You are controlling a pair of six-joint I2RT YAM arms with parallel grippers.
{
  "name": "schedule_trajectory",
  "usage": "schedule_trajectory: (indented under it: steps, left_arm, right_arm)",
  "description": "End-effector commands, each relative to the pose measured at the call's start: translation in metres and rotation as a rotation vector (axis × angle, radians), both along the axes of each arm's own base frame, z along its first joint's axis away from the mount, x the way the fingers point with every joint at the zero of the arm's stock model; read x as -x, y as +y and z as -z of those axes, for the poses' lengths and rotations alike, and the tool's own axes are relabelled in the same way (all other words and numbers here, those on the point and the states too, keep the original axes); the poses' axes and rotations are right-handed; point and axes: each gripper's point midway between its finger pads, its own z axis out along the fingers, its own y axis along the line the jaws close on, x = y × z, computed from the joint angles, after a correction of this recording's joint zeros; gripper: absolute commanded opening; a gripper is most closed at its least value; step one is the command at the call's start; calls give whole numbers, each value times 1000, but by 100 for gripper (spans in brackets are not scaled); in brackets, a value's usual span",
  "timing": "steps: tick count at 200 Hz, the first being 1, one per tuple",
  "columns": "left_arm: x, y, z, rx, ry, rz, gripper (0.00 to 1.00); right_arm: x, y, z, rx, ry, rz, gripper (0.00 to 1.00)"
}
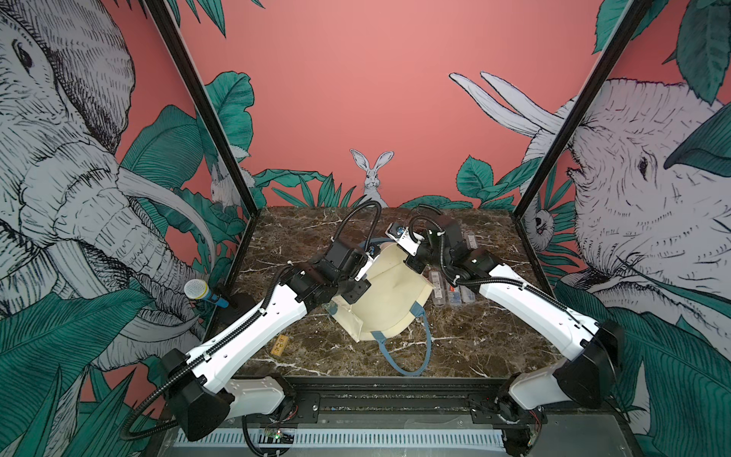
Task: Take out the compass set from the canvas bag
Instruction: Adjust the canvas bag at the center of the board.
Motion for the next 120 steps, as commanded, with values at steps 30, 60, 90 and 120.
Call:
schedule_trajectory:
  steps: [30, 60, 90, 120]
  left_arm:
    - [-12, 6, -19, 13, -88, -65, 8]
    - [-11, 11, -27, 16, -97, -78, 0]
    - [-8, 9, -36, 47, -101, -70, 0]
    - [-2, 4, -48, 104, -94, -45, 0]
  right_arm:
    - [0, 7, -20, -61, -25, -10, 0]
    - [6, 5, -12, -40, -15, -33, 0]
    - [20, 2, -15, -9, -56, -105, 0]
    - [64, 1, -35, -16, -160, -319, 34]
